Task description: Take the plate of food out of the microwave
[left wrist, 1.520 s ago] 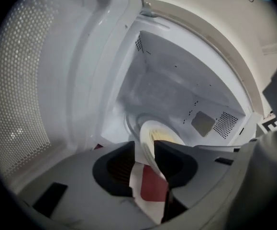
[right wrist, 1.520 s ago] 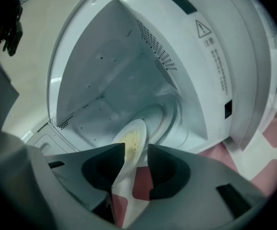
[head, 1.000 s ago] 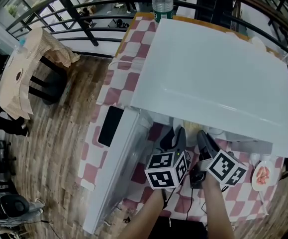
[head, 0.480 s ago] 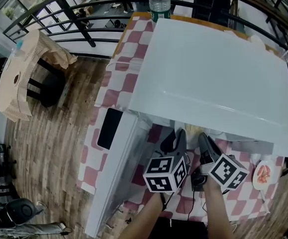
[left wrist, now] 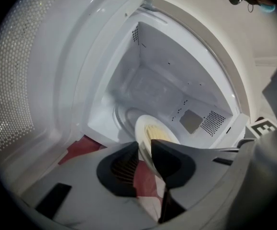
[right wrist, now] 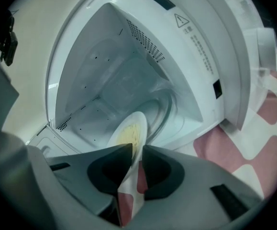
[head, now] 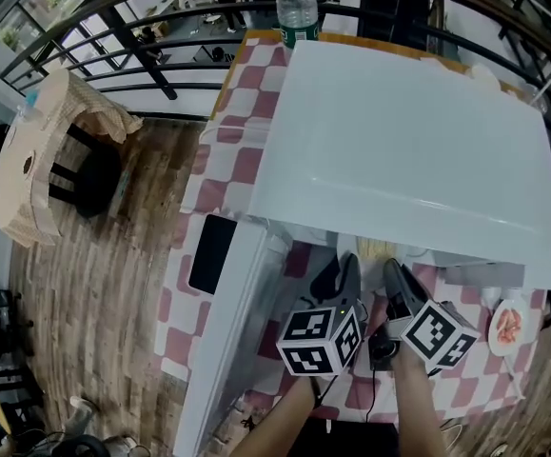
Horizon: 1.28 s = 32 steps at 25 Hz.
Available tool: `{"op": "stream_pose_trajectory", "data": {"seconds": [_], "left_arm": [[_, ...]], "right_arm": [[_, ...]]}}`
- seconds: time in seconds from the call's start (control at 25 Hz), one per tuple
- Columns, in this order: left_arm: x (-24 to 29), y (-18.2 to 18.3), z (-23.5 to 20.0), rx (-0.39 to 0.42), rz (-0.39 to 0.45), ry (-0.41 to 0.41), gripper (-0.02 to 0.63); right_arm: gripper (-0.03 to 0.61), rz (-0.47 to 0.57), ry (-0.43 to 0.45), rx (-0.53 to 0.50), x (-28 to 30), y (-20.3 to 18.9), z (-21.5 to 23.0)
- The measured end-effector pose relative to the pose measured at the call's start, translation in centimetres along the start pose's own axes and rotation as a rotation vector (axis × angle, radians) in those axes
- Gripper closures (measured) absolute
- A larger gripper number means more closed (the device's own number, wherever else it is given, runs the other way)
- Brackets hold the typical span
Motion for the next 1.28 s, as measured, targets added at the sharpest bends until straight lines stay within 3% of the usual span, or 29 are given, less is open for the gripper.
{"op": "stream_pose_trajectory", "data": {"seconds": [0.48, 1.28], "left_arm": [[-1.6, -0.7, 1.1, 0.008, 0.003, -0.019, 0.505], [-6.8, -3.5, 3.5, -0.025, 0.065, 0.029, 0.503]], "right_arm": [[0.511, 0.032, 0.001, 0.017, -2.1, -0.4, -0.1], [0.512, 0.011, 0.047, -0.017, -7.5, -2.3, -0.3]]}}
Point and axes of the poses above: the fingertips, and each gripper's own axes: x forward along the fingers, z to its right, y out of its top, the point moved 3 cm from there along -x, backward along the fingers
